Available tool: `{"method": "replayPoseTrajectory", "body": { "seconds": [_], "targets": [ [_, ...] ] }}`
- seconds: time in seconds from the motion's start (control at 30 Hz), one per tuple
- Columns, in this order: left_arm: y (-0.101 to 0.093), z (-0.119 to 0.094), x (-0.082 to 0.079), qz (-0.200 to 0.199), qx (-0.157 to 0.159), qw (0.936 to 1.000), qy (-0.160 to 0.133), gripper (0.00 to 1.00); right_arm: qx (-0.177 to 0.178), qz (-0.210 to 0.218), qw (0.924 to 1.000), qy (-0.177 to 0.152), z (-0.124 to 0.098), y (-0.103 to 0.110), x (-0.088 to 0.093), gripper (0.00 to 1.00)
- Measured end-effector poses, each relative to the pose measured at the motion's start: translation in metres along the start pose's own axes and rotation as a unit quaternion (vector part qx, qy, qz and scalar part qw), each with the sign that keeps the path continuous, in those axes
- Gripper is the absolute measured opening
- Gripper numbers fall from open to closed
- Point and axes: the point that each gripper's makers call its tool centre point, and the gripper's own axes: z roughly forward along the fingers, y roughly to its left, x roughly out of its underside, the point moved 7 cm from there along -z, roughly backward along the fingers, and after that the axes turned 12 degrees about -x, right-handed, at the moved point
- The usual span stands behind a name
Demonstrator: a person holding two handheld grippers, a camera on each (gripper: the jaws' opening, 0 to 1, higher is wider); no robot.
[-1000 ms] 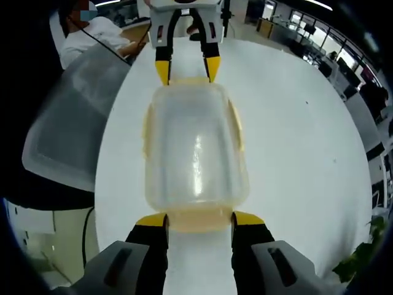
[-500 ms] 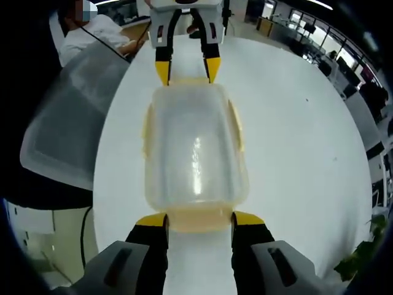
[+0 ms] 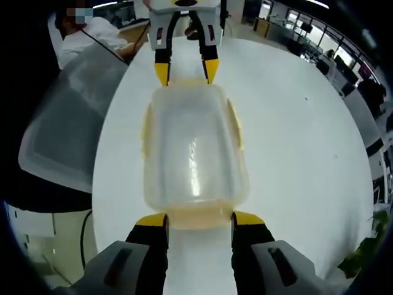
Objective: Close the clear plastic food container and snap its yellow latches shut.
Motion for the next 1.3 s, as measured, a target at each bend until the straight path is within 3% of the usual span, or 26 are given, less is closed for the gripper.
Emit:
{"method": "replayPoseTrajectory", "body": {
  "seconds": [0.27,0.33,0.43,1.0,1.3],
  "targets": [
    [-0.002,0.000,0.000,-0.002,0.007,1.0000,0.003,0.39,-0.002,-0.001,1.0000,-0.001,0.000,0.001,0.000,0.40],
    [-0.002,-0.001,0.001,-0.003,0.008,0.9999,0.007,0.40,-0.003,0.018,0.9998,-0.007,-0.002,0.000,0.000,0.40],
    [-0.003,-0.001,0.005,-0.005,0.011,0.9997,0.020,0.40,0.002,0.020,0.9997,-0.016,-0.004,-0.002,0.000,0.48],
    [-0.003,-0.005,0.006,-0.028,0.009,0.9994,0.020,0.41,0.002,0.034,0.9993,-0.013,-0.006,0.000,0.002,0.38],
    [-0.004,-0.011,0.008,-0.093,0.019,0.9955,-0.002,0.42,0.000,0.048,0.9986,-0.021,-0.009,0.007,-0.001,0.35]
  ]
}}
